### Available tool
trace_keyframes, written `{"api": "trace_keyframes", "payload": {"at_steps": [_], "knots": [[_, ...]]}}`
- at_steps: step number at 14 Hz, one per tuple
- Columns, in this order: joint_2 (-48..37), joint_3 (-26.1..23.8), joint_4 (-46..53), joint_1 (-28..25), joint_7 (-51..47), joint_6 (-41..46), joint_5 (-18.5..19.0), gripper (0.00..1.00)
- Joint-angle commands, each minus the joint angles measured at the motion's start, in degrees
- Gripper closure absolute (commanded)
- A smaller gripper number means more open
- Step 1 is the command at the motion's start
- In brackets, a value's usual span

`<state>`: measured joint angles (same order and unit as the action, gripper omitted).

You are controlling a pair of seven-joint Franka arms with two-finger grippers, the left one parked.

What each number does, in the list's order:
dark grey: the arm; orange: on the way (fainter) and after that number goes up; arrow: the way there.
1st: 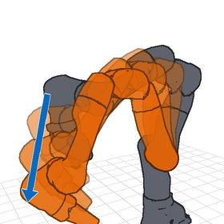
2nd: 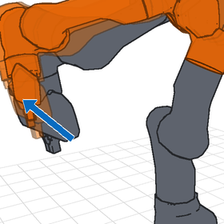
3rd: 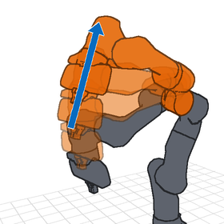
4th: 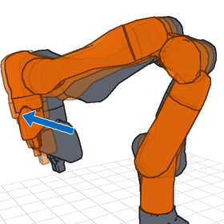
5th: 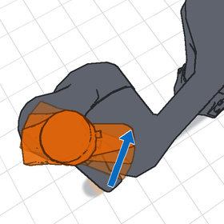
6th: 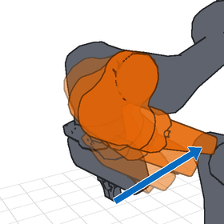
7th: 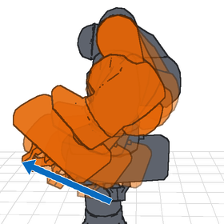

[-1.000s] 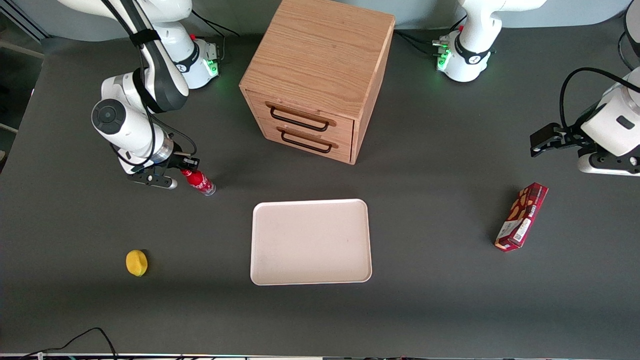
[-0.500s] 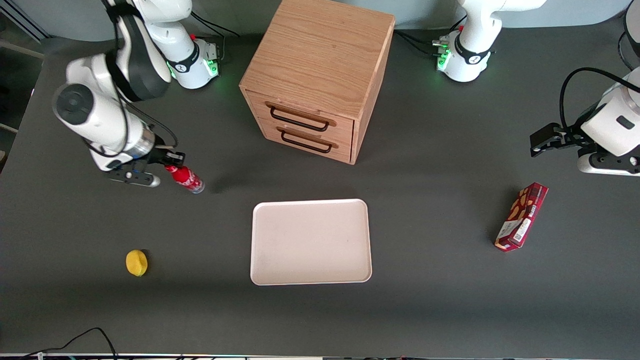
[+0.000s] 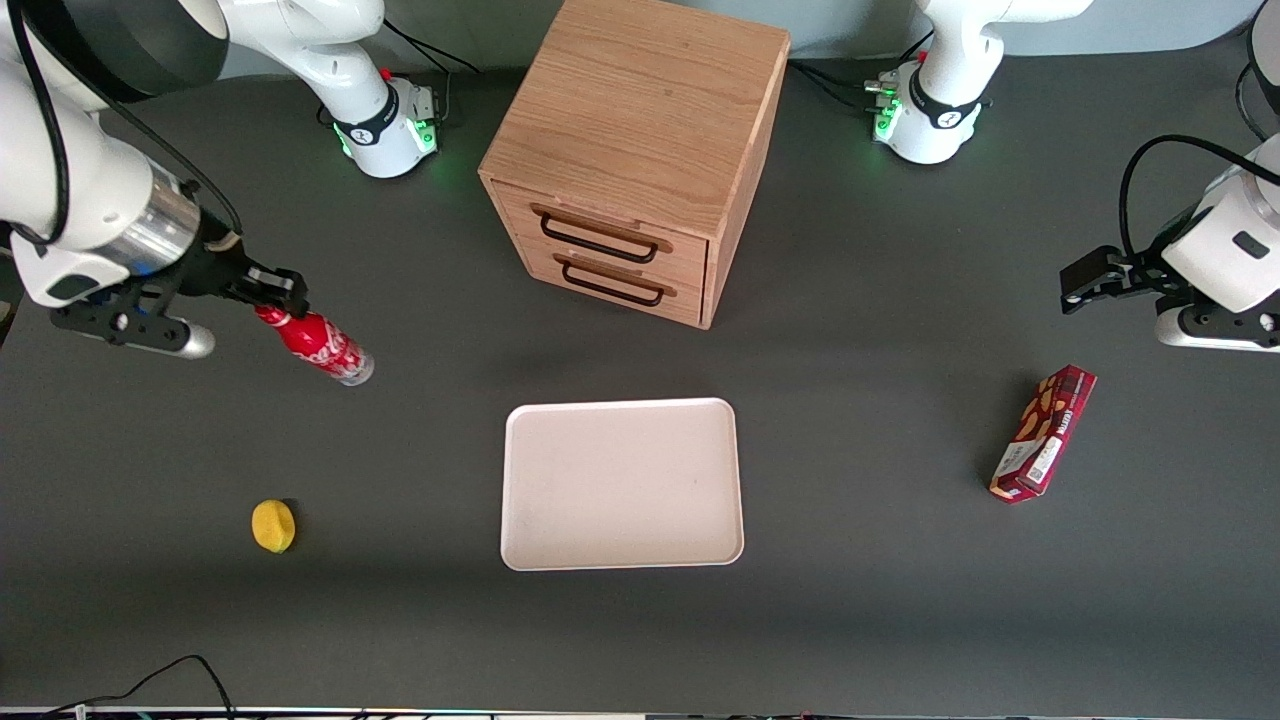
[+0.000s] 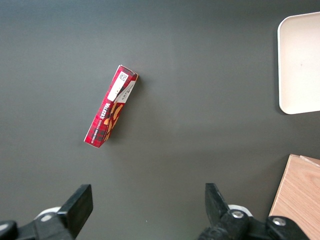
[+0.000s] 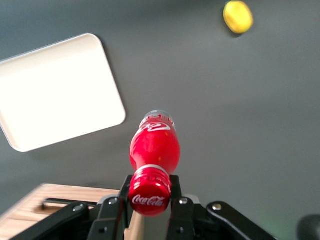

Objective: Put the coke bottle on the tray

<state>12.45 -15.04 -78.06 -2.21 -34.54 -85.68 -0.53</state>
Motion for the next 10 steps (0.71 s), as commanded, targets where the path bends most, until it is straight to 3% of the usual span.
{"api": "trace_keyframes", "payload": {"at_steps": [1,5,6,8,10], "knots": [[16.69,-3.50,17.73,-3.66,-13.84,2.90,2.63,1.00],[27.96,-7.71,21.73,-6.49,-28.71,-5.96,7.28,1.00],[30.07,-9.03,21.72,-7.19,-31.52,-8.42,10.52,1.00],[33.85,-11.32,21.72,-7.46,-34.44,-13.78,16.50,1.00],[36.23,-11.33,21.72,-7.46,-34.89,-17.75,17.58,1.00]]}}
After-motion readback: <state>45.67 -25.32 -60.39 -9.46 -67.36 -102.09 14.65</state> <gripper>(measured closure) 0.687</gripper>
